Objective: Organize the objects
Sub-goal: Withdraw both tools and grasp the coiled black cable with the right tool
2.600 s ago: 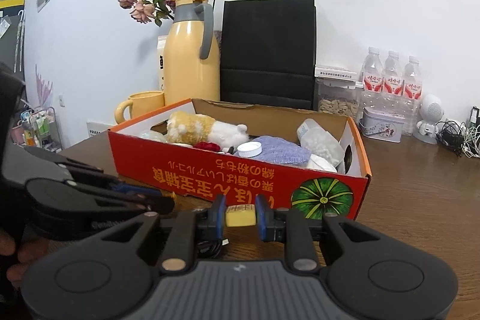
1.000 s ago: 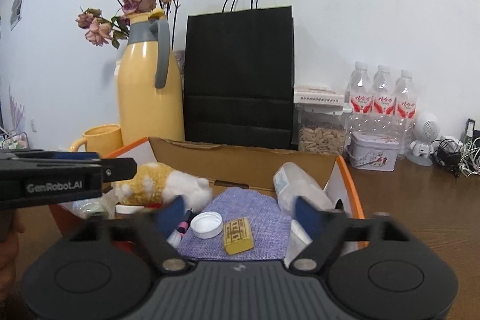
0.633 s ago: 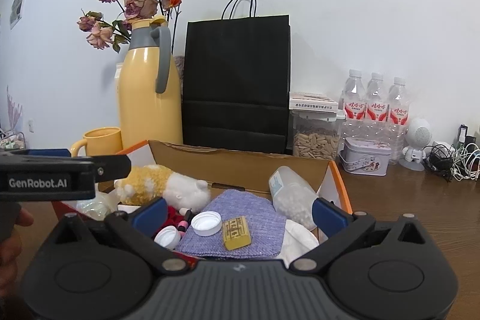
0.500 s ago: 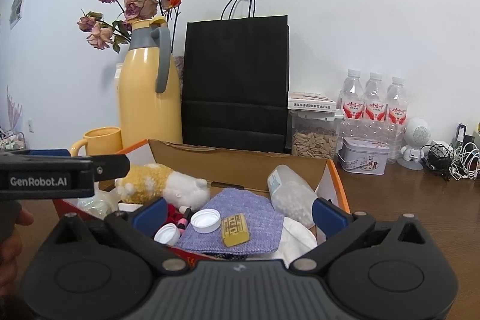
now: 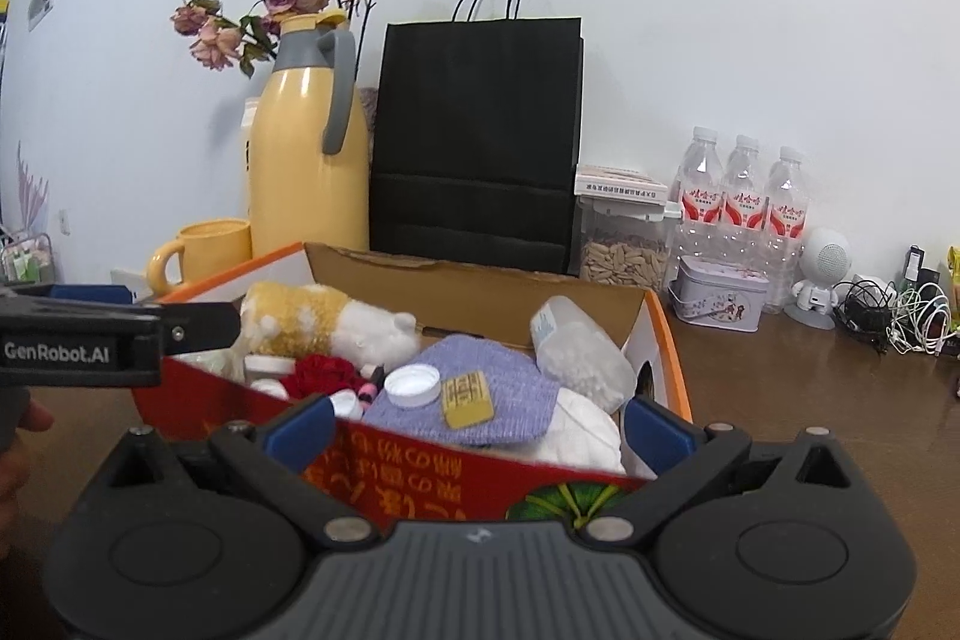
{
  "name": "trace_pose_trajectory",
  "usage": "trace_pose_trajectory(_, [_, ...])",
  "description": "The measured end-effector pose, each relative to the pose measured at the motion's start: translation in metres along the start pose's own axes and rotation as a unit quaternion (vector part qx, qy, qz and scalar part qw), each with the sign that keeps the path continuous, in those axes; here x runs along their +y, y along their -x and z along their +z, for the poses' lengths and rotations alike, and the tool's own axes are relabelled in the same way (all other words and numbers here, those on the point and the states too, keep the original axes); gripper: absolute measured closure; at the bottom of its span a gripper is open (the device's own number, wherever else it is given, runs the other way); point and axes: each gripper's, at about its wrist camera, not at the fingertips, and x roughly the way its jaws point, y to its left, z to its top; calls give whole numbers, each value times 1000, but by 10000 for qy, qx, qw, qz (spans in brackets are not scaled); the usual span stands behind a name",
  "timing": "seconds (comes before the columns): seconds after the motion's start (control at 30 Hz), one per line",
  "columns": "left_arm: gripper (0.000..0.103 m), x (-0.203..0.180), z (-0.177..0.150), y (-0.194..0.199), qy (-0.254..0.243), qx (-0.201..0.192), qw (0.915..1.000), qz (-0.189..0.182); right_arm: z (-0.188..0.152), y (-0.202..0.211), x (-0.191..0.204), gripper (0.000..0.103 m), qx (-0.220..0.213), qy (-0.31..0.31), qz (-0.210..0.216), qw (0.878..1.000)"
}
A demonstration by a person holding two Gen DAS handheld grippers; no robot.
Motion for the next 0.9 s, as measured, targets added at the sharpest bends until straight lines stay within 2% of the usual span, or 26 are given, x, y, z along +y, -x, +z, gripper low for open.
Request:
trace_pose_trajectory(0.5, [0, 17, -22, 30, 7, 321, 9994, 152, -29, 25, 13, 0, 367, 151, 176, 9991])
trace_pose_trajectory(0.73, [0, 32, -34, 39, 84, 702, 9973, 173, -40, 34, 21, 0, 657, 217, 378, 9969])
trace_pose_trajectory(0.9, [0, 39, -37, 44, 179, 733, 9970, 189, -41, 30, 24, 0, 895, 172, 497, 9946])
